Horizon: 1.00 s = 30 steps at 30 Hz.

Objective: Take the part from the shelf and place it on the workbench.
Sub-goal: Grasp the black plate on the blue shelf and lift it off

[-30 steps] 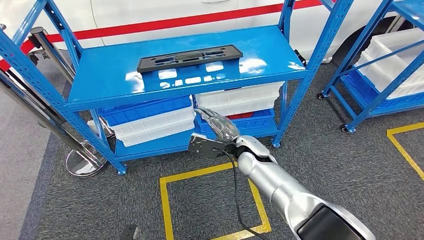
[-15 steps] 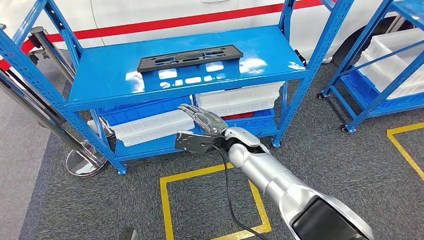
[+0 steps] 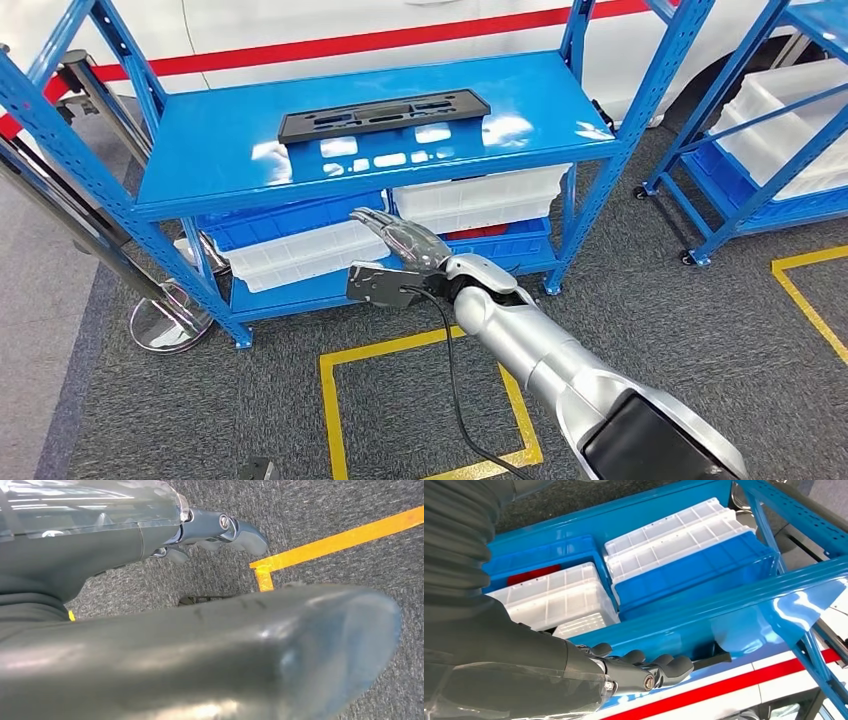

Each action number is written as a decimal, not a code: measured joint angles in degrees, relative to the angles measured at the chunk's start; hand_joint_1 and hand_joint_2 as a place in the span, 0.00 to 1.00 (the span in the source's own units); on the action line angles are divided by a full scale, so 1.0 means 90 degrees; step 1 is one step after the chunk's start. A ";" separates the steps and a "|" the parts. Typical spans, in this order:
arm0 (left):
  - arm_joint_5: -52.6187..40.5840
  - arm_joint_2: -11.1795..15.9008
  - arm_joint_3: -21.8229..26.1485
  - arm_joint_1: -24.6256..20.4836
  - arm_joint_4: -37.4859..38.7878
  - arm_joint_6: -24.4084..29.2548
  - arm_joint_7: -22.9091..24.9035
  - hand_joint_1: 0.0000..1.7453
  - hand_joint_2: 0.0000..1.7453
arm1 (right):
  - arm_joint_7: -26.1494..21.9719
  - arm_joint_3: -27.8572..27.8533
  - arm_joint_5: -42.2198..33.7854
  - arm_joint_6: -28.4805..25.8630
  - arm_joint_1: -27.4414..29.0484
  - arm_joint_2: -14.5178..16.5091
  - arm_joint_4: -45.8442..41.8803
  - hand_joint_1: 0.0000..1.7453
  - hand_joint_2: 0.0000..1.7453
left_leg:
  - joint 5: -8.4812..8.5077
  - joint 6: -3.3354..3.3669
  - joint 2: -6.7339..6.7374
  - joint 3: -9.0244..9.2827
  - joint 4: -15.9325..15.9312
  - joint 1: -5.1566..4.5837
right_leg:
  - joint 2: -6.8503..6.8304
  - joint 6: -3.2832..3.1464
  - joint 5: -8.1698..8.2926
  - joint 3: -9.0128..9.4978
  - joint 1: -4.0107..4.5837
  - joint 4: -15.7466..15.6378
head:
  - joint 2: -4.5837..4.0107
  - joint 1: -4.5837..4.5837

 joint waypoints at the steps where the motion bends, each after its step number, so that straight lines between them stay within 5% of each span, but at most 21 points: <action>1: -0.0004 0.0000 -0.0001 0.0001 0.0000 -0.0003 0.0007 0.00 0.00 | 0.0001 0.0009 -0.0013 0.0000 -0.0013 0.0000 0.0000 0.00 1.00 | -0.0031 0.0039 -0.0005 0.0020 -0.0033 0.0005 | -0.0001 0.0035 0.0026 0.0003 -0.0002 0.0039 | 0.0000 0.0000; 4: -0.0001 -0.0001 -0.0002 0.0007 0.0000 -0.0010 0.0032 0.00 0.00 | 0.0000 0.0038 -0.0056 0.0014 -0.0059 -0.0001 0.0001 0.00 1.00 | -0.0080 0.0148 -0.0022 0.0168 -0.0111 0.0035 | 0.0008 0.0116 -0.0128 -0.0170 -0.0021 0.0426 | 0.0000 0.0003; 7: 0.0028 -0.0001 -0.0002 0.0012 0.0000 -0.0011 0.0041 0.00 0.00 | 0.0002 0.0066 -0.0118 0.0054 -0.0077 -0.0004 0.0020 0.00 1.00 | -0.0121 0.0163 -0.0022 0.0255 -0.0107 0.0039 | 0.0016 0.0170 -0.0602 -0.0858 -0.0047 0.1532 | 0.0000 0.0005; 9: 0.0044 -0.0001 -0.0001 0.0040 0.0000 -0.0007 0.0043 0.00 0.00 | 0.0005 0.0091 -0.0127 0.0078 -0.0054 -0.0006 0.0043 0.00 1.00 | -0.0194 0.0121 -0.0035 0.0350 -0.0098 0.0050 | 0.0014 0.0189 -0.0567 -0.1131 -0.0069 0.1787 | 0.0000 0.0005; 12: 0.0049 -0.0010 0.0000 0.0062 0.0011 -0.0002 0.0043 0.00 0.00 | 0.0005 0.0130 -0.0129 0.0092 -0.0042 -0.0002 0.0055 0.00 1.00 | -0.0381 0.0024 -0.0050 0.0576 -0.0084 0.0079 | 0.0003 0.0198 0.0151 -0.0769 -0.0108 0.0666 | 0.0000 0.0005; 14: 0.0052 -0.0015 0.0000 0.0050 0.0017 0.0002 0.0044 0.00 0.00 | 0.0010 0.0149 -0.0132 0.0098 -0.0043 0.0002 0.0071 0.00 1.00 | -0.0492 -0.0066 -0.0053 0.0662 -0.0101 0.0077 | -0.0005 0.0115 0.0427 -0.0572 -0.0084 0.0083 | 0.0000 0.0007; 17: 0.0050 -0.0015 0.0000 0.0041 0.0021 0.0005 0.0052 0.00 0.00 | 0.0028 0.0168 -0.0153 0.0101 -0.0040 0.0018 0.0089 0.00 1.00 | -0.0451 -0.0214 -0.0050 0.0666 0.0050 0.0077 | 0.0019 -0.0085 0.0349 -0.0466 -0.0050 -0.0041 | 0.0000 0.0002; 20: 0.0044 -0.0015 -0.0002 0.0030 0.0034 0.0005 0.0070 0.00 0.00 | 0.0034 0.0177 -0.0205 0.0101 -0.0032 0.0034 0.0104 0.00 1.00 | -0.0251 -0.0290 -0.0040 0.0103 0.1034 0.0102 | 0.0031 -0.0210 0.0161 -0.0190 -0.0057 -0.0084 | 0.0000 0.0001; 21: 0.0044 -0.0015 -0.0002 0.0032 0.0037 0.0005 0.0081 0.00 0.00 | 0.0035 0.0184 -0.0220 0.0103 -0.0020 0.0034 0.0115 0.00 1.00 | -0.0336 -0.0303 -0.0041 -0.0182 0.1416 0.0104 | 0.0031 -0.0231 0.0073 -0.0084 -0.0048 -0.0090 | 0.0000 0.0000; 23: 0.0041 -0.0015 -0.0002 0.0058 0.0040 0.0005 0.0101 0.00 0.00 | 0.0035 0.0202 -0.0233 0.0104 0.0021 0.0034 0.0142 0.00 1.00 | -0.0822 -0.0306 -0.0041 -0.0646 0.1810 0.0105 | 0.0045 -0.0252 -0.0123 0.0153 -0.0023 -0.0095 | 0.0000 -0.0001; 25: 0.0039 -0.0015 -0.0001 0.0087 0.0042 0.0005 0.0109 0.00 0.00 | 0.0034 0.0219 -0.0233 0.0104 0.0055 0.0036 0.0169 0.00 1.00 | -0.1180 -0.0251 -0.0041 -0.0843 0.1579 0.0097 | 0.0068 -0.0261 -0.0343 0.0434 0.0008 -0.0096 | 0.0000 0.0000; 26: 0.0038 -0.0016 0.0000 0.0100 0.0043 0.0005 0.0111 0.00 0.00 | 0.0033 0.0226 -0.0234 0.0104 0.0065 0.0038 0.0180 0.00 1.00 | -0.1051 -0.0197 -0.0042 -0.0859 0.1246 0.0084 | 0.0077 -0.0261 -0.0463 0.0585 0.0028 -0.0100 | 0.0000 0.0000; 29: 0.0041 -0.0013 0.0000 0.0150 0.0044 0.0022 0.0123 0.00 0.00 | 0.0026 0.0252 -0.0240 0.0109 0.0106 0.0050 0.0220 0.00 1.00 | 0.0422 -0.0042 -0.0066 -0.0773 0.0160 -0.0011 | 0.0121 -0.0219 -0.0818 0.0956 0.0061 -0.0127 | 0.0000 0.0001; 30: 0.0041 -0.0013 0.0000 0.0157 0.0044 0.0033 0.0128 0.00 0.00 | 0.0024 0.0258 -0.0241 0.0109 0.0113 0.0066 0.0227 0.00 1.00 | 0.0712 -0.0011 -0.0075 -0.0720 0.0011 -0.0046 | 0.0141 -0.0185 -0.0891 0.1057 0.0053 -0.0136 | 0.0000 0.0001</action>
